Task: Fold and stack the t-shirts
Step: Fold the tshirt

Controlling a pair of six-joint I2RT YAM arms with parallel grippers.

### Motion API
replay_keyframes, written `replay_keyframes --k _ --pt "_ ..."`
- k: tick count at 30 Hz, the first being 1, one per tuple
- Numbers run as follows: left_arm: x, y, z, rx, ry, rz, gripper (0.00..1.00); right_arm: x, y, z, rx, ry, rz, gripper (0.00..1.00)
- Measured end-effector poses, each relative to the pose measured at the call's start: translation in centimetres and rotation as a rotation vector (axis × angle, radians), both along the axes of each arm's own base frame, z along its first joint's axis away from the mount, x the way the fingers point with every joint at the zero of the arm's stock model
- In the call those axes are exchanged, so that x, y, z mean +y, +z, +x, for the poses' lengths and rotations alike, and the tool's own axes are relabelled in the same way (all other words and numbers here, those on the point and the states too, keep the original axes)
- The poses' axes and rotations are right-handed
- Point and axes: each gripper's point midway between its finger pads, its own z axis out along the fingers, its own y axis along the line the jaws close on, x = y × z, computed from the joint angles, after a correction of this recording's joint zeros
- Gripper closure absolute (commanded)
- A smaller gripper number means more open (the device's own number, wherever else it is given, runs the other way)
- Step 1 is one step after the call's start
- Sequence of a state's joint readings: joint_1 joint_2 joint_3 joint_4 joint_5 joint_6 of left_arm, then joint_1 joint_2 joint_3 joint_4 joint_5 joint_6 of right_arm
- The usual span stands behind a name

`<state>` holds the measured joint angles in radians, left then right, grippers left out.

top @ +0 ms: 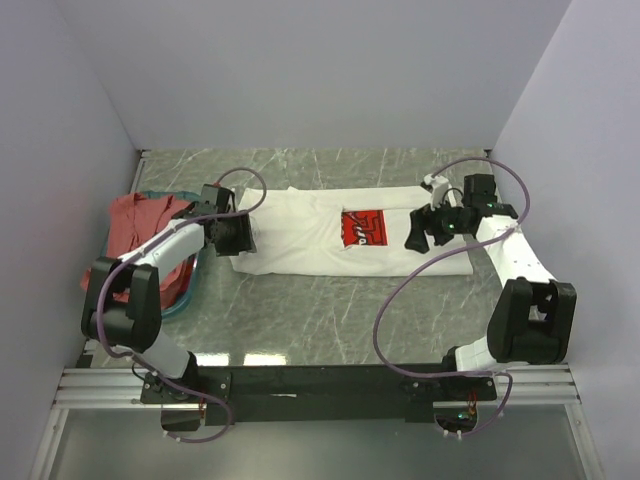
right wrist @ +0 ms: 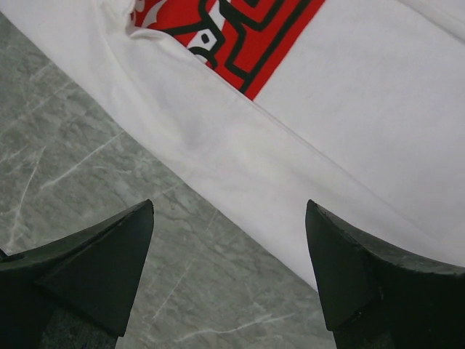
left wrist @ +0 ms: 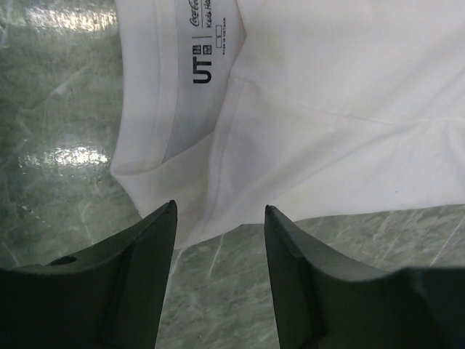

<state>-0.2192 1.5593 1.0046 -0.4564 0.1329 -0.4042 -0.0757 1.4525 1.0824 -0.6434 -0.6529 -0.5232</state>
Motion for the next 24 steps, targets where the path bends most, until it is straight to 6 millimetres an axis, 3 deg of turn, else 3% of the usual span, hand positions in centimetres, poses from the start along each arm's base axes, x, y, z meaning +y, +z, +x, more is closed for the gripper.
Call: replay_keyframes --k 7,11,13,18,24 --pt "0.0 -2.9 -0.6 0.085 -0.020 0.026 0.62 -0.9 -0.5 -0.7 0.012 -0.019 0.008 0.09" --pt "0.0 -3.3 -1.0 0.104 -0.026 0.025 0.93 -1.0 -0.3 -0.9 0.007 -0.018 0.010 0.09" --pt "-0.1 -3.1 -1.1 0.103 -0.029 0.022 0.99 -1.2 -0.3 -1.0 0.006 -0.020 0.006 0.09" --pt "0.0 -1.9 -2.4 0.082 -0.031 0.003 0.99 -2.7 -0.7 -1.2 0.001 -0.062 -0.037 0.09" --pt "0.4 -1.3 -4.6 0.084 -0.017 -0.007 0.99 -7.7 -1.3 -1.1 0.011 -0.201 -0.103 0.09"
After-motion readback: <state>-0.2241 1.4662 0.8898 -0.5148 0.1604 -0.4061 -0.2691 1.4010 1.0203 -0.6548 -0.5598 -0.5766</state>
